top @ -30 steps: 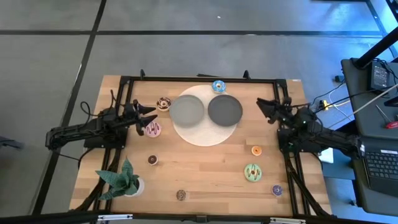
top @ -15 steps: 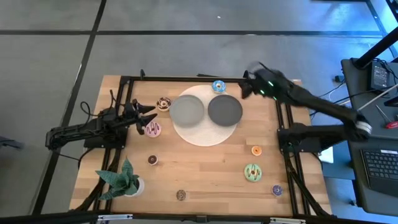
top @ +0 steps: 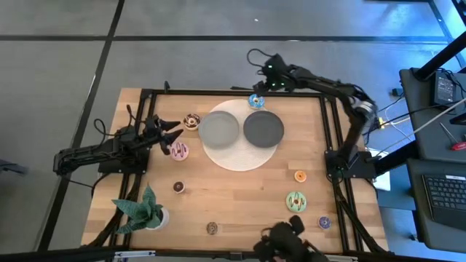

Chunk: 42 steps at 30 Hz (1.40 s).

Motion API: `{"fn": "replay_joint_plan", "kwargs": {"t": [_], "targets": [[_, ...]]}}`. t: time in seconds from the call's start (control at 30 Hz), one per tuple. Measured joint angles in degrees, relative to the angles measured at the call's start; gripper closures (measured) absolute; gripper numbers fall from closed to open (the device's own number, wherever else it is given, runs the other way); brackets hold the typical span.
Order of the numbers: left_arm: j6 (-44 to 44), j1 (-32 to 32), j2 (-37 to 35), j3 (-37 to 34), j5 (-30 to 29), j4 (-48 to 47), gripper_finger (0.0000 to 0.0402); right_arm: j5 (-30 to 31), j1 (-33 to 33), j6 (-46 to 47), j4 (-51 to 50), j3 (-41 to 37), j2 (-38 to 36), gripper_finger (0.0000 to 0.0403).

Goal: Pick & Place donuts
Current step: Put the large blue donut on the dark gray plate

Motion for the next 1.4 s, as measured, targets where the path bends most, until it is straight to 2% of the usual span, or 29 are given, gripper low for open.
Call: {"fn": "replay_joint_plan", "kwargs": {"t": [0.13, 0.27, 0.4, 0.9, 1.0, 1.23, 1.4], "targets": [[0.0, 0.0, 0.0, 0.0, -0.3, 0.0, 0.0197, 0.0, 0.0, -1.7, -4.0, 3.7, 6.8, 0.0189], [0.0, 0.0, 0.0, 0.0, -0.3, 0.0, 0.0197, 0.0, 0.0, -1.5, -4.3, 4.5, 10.0, 0.0189], [0.0, 0.0, 0.0, 0.0, -0.4, 0.0, 0.0197, 0.1, 0.0, -1.6, -7.1, 4.6, 11.3, 0.0189], [0.0, 0.0, 0.0, 0.0, -0.6, 0.0, 0.0197, 0.0, 0.1, -1.1, -6.5, 4.6, 14.7, 0.0192], [0.0, 0.0, 0.0, 0.0, -0.6, 0.0, 0.0197, 0.0, 0.1, -1.2, -6.5, 4.6, 14.7, 0.0212], [0.0, 0.0, 0.0, 0.0, -0.6, 0.0, 0.0197, -0.1, 0.2, -1.3, -6.0, 4.6, 14.8, 0.0295], [0.0, 0.0, 0.0, 0.0, -0.6, 0.0, 0.0197, -0.8, 0.2, -1.8, -5.9, 4.6, 14.7, 0.0336]]}}
